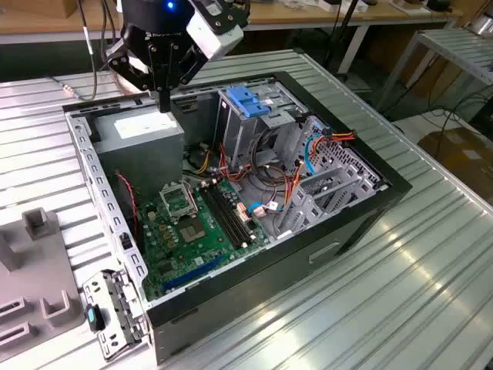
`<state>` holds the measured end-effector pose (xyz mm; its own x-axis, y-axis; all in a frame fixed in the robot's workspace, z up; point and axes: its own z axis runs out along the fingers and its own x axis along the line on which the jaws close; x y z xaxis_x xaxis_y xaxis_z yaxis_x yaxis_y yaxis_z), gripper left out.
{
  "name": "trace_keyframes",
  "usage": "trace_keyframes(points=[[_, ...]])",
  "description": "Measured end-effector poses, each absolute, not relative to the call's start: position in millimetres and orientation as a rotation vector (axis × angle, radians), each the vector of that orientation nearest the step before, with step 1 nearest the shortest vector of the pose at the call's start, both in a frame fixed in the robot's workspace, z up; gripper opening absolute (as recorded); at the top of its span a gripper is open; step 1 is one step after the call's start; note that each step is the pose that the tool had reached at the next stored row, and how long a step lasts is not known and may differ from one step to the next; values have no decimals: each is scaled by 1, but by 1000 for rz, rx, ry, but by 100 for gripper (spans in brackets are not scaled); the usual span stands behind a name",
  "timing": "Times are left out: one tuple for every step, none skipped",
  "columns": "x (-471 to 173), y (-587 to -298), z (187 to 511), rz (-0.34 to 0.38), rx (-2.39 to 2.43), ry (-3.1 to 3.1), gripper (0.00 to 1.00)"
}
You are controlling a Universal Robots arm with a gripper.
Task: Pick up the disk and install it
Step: 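Reach for the disk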
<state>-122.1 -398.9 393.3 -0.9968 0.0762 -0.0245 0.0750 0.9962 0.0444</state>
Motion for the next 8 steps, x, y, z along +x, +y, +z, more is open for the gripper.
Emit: trace_keyframes(points=[[-123, -399, 393, 68, 118, 3112, 11], [-124, -399, 393, 68, 118, 3112, 11], [-124, -399, 393, 68, 118, 3112, 11], [-124, -399, 393, 68, 118, 3112, 11], [-124, -399, 393, 68, 118, 3112, 11], [-125, -399, 393, 68, 118, 3112, 11], [-126, -399, 393, 68, 118, 3112, 11], [-127, -399, 393, 68, 118, 3112, 11]])
